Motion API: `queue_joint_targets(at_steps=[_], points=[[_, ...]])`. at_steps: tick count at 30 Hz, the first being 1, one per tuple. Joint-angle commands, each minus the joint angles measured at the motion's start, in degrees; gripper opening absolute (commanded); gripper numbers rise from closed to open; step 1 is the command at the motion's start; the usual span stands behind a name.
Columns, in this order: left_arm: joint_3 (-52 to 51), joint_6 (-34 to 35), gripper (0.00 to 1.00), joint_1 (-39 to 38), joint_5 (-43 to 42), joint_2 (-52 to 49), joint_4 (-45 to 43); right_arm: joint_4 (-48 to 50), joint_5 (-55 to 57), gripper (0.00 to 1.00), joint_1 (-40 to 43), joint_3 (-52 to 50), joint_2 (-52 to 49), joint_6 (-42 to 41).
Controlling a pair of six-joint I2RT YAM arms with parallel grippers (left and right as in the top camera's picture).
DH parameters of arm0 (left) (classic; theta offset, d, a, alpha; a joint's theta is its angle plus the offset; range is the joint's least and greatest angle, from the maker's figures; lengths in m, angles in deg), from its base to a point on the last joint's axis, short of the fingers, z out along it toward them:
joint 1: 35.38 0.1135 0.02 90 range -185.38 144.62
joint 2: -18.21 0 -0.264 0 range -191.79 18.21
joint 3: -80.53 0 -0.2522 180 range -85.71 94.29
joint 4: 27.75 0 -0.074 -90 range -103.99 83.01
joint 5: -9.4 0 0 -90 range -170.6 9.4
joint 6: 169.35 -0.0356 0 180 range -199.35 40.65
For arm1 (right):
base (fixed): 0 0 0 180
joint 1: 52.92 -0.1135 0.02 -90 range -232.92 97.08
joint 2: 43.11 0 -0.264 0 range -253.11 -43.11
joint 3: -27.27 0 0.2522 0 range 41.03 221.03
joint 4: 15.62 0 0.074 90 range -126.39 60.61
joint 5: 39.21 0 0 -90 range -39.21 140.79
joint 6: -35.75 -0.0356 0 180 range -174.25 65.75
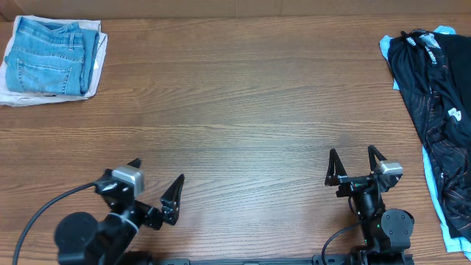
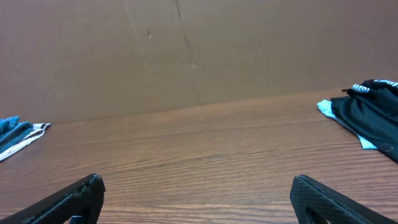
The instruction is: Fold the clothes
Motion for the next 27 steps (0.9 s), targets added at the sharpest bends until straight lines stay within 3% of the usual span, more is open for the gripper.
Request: queue_joint_targets(at_steps=[1,9,15,27], points=[[-7.4,3.6,1.0,-3.8,6.8,3.7,-7.2,0.2,0.8,1.0,-0.3,-0.6,0.5,0.4],[-22.3,9.2,1.0,-5.9,13.0,8.8,-28.1,0.2,0.8,1.0,-0.3,-0.6,0.5,0.4],[-27.8,12.1,1.0,-5.8,18.9,12.5,-31.8,0.2,0.8,1.0,-0.3,-0.6,0.5,0.4],[-37.1,4.3,1.0,-2.4,19.9,15.5,-39.0,0.2,0.8,1.0,-0.3,-0.6,0.5,0.4]])
